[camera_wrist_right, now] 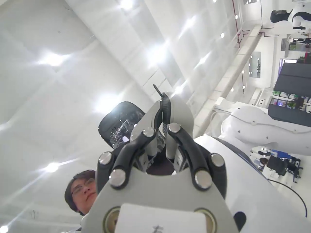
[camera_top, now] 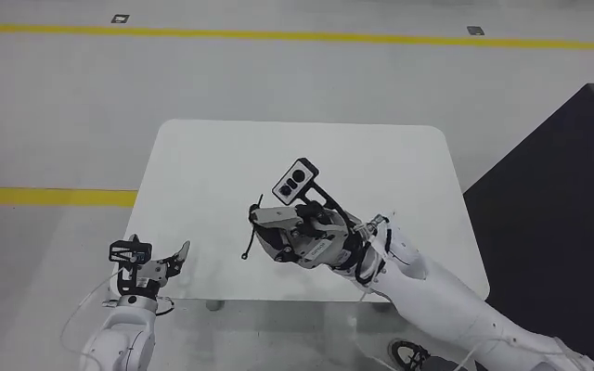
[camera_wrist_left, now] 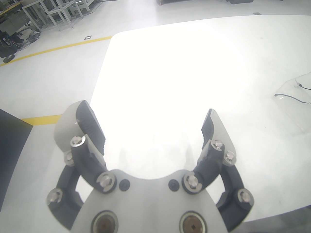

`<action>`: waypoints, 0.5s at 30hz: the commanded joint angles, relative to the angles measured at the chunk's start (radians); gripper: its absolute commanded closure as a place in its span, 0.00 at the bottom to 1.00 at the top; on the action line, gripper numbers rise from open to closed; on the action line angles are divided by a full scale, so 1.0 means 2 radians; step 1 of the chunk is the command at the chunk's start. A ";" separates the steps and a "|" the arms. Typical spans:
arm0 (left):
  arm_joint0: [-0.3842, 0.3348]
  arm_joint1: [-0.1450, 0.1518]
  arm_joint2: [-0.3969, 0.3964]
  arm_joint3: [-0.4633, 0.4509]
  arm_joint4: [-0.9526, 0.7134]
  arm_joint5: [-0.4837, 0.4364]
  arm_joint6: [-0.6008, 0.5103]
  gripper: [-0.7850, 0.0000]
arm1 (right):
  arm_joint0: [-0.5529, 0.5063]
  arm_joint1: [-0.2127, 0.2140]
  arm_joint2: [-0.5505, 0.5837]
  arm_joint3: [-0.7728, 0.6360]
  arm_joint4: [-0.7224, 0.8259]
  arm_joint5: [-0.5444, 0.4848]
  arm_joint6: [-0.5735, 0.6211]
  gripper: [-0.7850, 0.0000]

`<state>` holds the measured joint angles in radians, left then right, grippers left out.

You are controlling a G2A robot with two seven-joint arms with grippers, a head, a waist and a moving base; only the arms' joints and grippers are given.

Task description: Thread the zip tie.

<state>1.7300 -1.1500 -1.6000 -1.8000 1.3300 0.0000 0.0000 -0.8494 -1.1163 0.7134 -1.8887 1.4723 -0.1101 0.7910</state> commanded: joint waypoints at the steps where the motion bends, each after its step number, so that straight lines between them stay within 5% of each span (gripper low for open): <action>1: 0.000 0.000 0.000 0.000 0.000 0.000 0.000 0.00 | 0.004 -0.002 0.011 -0.004 -0.032 -0.021 0.019 1.00; 5: 0.000 0.000 0.000 0.000 0.000 0.000 0.000 0.00 | 0.025 -0.007 0.035 0.004 -0.172 -0.123 0.048 1.00; 15: 0.000 0.000 0.000 0.000 0.000 0.000 0.000 0.00 | 0.032 -0.022 0.058 -0.005 -0.190 -0.182 0.073 1.00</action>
<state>1.7300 -1.1500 -1.6000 -1.8000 1.3300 0.0000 0.0000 -0.7802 -1.1573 0.8272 -1.8995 1.0709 -0.4765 0.9456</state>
